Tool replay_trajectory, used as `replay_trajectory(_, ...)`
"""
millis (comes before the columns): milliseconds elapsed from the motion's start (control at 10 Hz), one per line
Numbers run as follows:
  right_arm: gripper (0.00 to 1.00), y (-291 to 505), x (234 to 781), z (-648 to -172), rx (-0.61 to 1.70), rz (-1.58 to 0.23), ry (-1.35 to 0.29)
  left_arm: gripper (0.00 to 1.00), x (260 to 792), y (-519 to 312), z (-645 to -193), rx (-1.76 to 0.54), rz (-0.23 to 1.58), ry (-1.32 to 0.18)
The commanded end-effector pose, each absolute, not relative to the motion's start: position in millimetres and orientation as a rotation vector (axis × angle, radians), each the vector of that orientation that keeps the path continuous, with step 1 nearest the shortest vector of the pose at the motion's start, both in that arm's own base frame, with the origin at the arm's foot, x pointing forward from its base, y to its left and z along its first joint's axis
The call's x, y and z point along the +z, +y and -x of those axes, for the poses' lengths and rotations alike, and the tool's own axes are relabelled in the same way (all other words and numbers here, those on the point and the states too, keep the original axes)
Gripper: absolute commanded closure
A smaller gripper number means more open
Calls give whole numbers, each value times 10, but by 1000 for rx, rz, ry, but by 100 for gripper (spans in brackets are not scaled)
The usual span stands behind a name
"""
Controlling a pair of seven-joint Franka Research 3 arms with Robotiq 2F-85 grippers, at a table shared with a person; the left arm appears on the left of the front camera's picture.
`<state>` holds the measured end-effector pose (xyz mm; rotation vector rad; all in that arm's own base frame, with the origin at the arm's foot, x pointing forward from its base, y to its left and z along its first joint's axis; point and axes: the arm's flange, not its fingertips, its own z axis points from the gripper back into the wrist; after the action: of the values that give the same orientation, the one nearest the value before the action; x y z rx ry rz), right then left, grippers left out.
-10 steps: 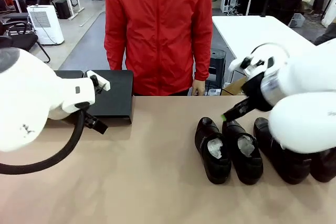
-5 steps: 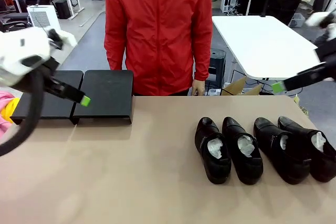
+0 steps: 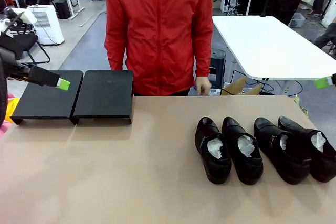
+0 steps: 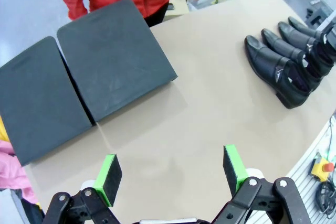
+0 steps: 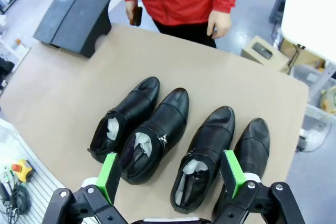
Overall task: Organize the shoes by placing them on the stand.
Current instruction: Pick up one Shoe and place it in the middle of the table.
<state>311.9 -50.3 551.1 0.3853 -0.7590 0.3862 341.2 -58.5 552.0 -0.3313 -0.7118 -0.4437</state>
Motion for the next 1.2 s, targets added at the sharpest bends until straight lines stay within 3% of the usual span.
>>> replay_trajectory(0,0,-440,5130,-2840,413,-418,-767,0,5342,-564,-3337,-452,369,-728)
replay_trajectory(100,0,-436,5130,-2867,382,-404,-747,0,5373,-564,-3388,-368,393,-738)
replay_trajectory(200,0,-445,5128,-2922,317,-378,-765,0,5513,-573,-3419,-436,340,-711)
replay_trajectory(300,0,-546,5493,-3102,379,-399,-751,0,5513,-573,-3419,-436,340,-711)
replay_trajectory(1100,0,-546,5493,-3102,379,-399,-751,0,5513,-573,-3419,-436,340,-711)
